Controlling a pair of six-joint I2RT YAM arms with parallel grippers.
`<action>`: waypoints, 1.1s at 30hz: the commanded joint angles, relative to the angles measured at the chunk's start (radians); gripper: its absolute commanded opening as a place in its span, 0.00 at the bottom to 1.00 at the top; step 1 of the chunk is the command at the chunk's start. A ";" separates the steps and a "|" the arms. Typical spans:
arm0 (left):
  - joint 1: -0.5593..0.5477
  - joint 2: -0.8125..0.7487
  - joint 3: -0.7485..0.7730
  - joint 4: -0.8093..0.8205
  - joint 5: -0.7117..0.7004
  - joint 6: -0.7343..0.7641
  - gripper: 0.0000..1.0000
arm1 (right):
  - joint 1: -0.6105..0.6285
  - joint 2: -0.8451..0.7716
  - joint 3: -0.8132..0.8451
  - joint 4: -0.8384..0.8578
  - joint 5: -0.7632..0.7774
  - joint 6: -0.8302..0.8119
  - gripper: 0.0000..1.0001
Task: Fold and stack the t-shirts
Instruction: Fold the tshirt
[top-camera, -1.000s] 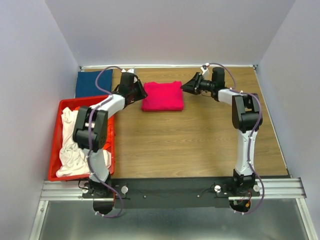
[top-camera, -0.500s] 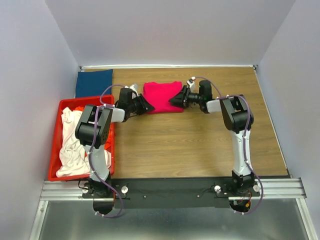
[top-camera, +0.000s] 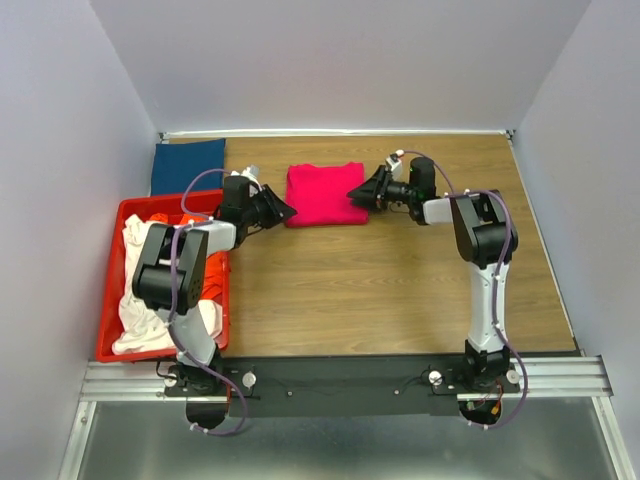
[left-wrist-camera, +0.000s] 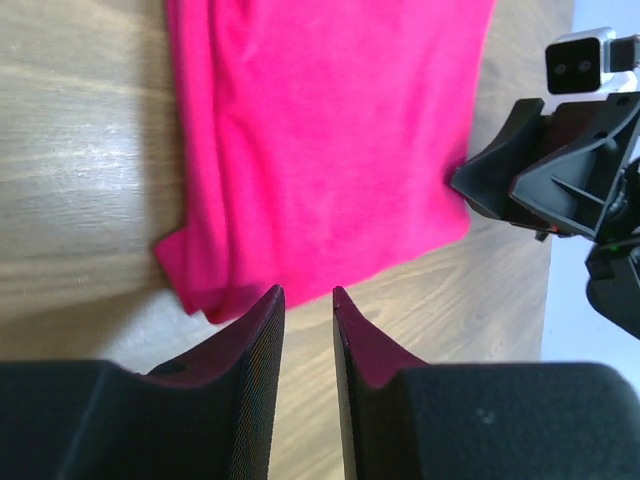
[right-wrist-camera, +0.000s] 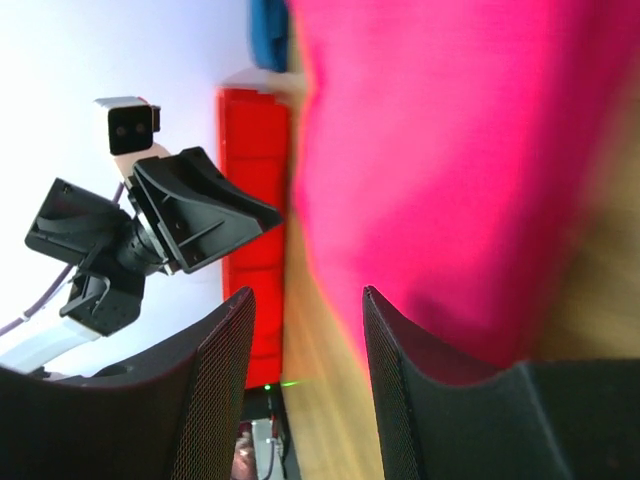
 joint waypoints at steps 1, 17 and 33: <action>0.002 -0.136 -0.007 -0.049 -0.088 0.052 0.34 | 0.066 -0.125 0.009 -0.004 0.046 -0.003 0.55; 0.002 -0.136 0.022 -0.090 -0.148 0.089 0.34 | 0.204 0.203 0.183 -0.015 0.134 0.046 0.56; -0.007 0.272 0.495 -0.024 0.002 0.088 0.34 | 0.037 0.195 0.517 -0.059 0.172 -0.014 0.56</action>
